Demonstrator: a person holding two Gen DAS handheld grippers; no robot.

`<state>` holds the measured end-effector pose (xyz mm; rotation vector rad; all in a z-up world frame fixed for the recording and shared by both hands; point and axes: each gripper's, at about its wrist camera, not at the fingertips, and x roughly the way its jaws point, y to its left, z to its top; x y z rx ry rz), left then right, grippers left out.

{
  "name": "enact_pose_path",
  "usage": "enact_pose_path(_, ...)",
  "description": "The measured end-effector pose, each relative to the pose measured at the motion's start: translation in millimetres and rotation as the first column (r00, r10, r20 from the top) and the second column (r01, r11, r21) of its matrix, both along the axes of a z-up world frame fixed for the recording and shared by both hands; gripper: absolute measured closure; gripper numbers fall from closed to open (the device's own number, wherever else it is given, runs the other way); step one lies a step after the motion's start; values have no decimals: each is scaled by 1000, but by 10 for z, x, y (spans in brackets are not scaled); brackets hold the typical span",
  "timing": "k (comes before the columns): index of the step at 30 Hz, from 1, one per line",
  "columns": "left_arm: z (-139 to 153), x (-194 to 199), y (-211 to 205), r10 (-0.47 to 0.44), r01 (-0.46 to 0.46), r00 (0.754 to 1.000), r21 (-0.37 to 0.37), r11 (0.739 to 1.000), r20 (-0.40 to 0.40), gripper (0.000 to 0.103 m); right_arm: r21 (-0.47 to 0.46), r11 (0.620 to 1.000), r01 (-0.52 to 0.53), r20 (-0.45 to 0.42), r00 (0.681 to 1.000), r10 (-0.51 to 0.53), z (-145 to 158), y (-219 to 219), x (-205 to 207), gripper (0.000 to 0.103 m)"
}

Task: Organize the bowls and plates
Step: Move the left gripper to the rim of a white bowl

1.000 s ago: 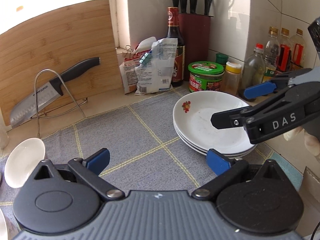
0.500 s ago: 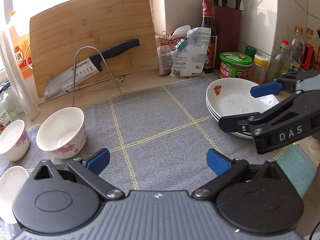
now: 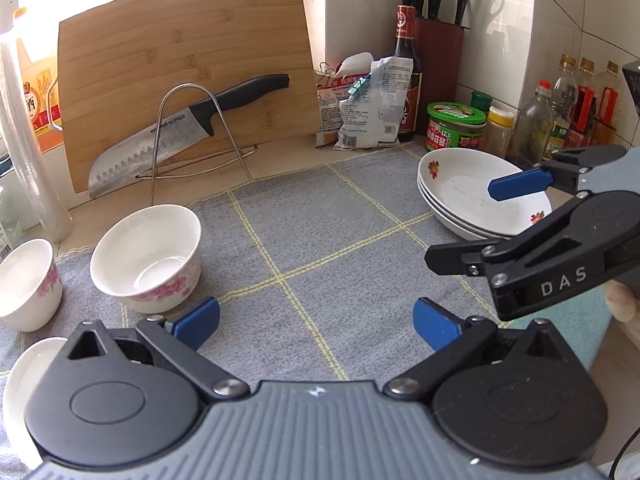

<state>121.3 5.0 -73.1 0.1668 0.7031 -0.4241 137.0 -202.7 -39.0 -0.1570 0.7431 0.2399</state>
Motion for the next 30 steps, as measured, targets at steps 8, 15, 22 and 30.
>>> enact_pose_path(8, 48, -12, 541, -15, 15, 1000, -3, 1000, 7, 1, 0, 1000, 15, -25, 1000, -15, -53, 448, -33, 0)
enact_pose_path(15, 84, -30, 985, -2, 2, 1000, 14, 1000, 22, 1, -3, 995, -98, -58, 994, 98, -182, 909, -59, 0)
enact_pose_path(22, 86, -17, 1363, 93, -93, 996, 43, 995, 13, 1, 29, 960, -277, -80, 957, 278, -296, 1357, -63, 0)
enact_pose_path(30, -14, 110, 1776, 196, -195, 980, 69, 978, -14, 1, 2, 897, -441, -72, 895, 440, -378, 1882, -75, 0)
